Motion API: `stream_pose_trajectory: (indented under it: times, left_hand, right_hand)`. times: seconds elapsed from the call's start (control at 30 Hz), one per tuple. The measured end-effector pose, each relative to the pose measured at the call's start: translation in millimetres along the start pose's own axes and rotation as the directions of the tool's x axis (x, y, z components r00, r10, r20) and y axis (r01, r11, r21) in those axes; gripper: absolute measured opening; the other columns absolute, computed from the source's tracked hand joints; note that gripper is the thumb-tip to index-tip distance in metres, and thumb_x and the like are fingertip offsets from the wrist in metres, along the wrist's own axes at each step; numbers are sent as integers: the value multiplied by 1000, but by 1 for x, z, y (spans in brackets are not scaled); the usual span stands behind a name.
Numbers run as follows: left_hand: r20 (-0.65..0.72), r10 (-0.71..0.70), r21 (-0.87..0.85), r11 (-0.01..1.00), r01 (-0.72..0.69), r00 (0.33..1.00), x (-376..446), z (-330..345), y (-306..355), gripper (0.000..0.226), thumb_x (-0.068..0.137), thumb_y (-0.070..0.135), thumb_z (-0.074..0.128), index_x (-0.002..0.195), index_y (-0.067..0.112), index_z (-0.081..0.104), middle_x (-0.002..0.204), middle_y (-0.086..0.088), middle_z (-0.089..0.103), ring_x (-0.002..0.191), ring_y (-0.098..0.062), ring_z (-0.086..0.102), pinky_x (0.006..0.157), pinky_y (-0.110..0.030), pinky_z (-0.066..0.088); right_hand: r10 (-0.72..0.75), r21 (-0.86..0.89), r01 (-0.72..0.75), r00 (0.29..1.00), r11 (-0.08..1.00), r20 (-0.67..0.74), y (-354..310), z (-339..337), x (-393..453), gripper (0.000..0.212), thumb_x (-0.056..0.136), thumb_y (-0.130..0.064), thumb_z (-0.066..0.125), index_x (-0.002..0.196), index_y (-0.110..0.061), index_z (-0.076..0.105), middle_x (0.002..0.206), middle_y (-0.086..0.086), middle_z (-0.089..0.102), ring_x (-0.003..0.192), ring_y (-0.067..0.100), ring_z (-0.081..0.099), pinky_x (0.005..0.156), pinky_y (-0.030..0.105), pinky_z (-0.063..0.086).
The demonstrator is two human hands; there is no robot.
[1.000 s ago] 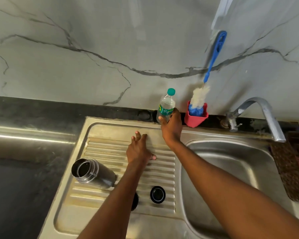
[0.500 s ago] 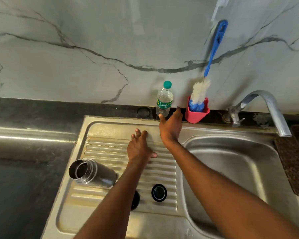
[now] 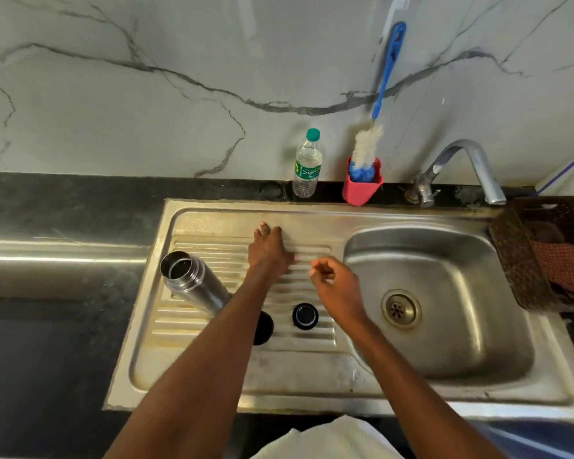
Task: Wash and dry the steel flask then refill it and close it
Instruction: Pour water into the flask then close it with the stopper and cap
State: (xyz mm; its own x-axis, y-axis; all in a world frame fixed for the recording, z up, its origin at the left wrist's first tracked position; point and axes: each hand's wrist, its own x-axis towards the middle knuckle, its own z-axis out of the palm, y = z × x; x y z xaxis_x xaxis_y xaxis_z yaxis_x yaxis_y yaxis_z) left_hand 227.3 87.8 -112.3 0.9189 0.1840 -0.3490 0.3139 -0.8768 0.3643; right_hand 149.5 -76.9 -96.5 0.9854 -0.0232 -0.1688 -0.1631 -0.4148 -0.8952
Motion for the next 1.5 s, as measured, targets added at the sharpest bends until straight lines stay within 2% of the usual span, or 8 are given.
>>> stream_pose_trajectory:
  times: [0.17,0.3,0.43,0.73,0.97,1.17,1.3,1.5]
  left_hand:
    - [-303,6,-388,912,-130,953,-66,2,-10,16,104,31,61,107,20,73,104,3,76,94,-20,71,74,-29,47]
    - [-333,80,-447,864,-231,940,-111,17,-40,15,104,18,61,111,20,74,111,6,76,106,-14,69,88,-22,47]
    - [-364,136,-501,805,-316,922,-146,19,-56,18,106,22,59,120,24,70,119,15,70,113,-4,64,95,-23,48]
    - [-680,-37,-526,720,-453,732,-203,13,-92,32,87,-17,61,91,13,72,92,5,74,88,-12,71,76,-24,54]
    - [-711,-306,-626,687,-370,634,-217,-5,-105,33,91,-12,61,112,13,69,108,-2,71,98,-18,66,78,-14,49]
    - [-547,-366,-712,677,-188,753,-192,-21,-118,73,90,23,81,151,19,41,148,-2,47,133,-24,50,108,-53,50]
    - [-493,-269,-713,670,-207,827,-178,-30,-118,96,79,40,91,156,26,36,154,1,46,139,-19,47,113,-39,41]
    - [-439,-289,-759,626,-179,851,-159,-32,-114,75,71,29,96,131,31,49,124,9,65,111,-17,66,91,-32,53]
  right_hand:
    - [-84,-190,116,982,975,171,11,-18,-36,37,90,-24,76,125,-27,67,121,-14,64,113,1,58,101,28,49]
    - [-16,-369,154,936,917,352,29,-10,-57,84,78,-44,87,151,-30,46,150,-11,46,135,12,40,113,34,38]
    - [-31,-482,168,960,860,280,43,9,-68,76,81,-36,85,148,-28,49,146,-5,54,134,24,46,110,42,42]
    - [-57,-86,58,998,995,22,19,6,-82,53,79,-14,86,126,-29,66,120,-8,53,108,4,61,94,26,56]
    - [-152,-1,152,988,988,1,-46,-13,-68,68,82,-18,86,143,-24,56,132,-4,50,120,13,56,105,22,43]
    - [-481,-127,464,837,877,-262,-98,-39,-74,46,95,-38,74,134,-23,54,120,-4,61,108,13,58,90,30,51]
    - [-427,-229,395,898,889,-108,-84,-28,-63,40,98,-34,69,132,-18,56,119,0,57,105,17,59,81,24,46]
    - [-423,-270,383,900,883,-105,-61,-30,-55,46,98,-31,70,138,-18,53,124,-1,55,105,13,58,84,24,53]
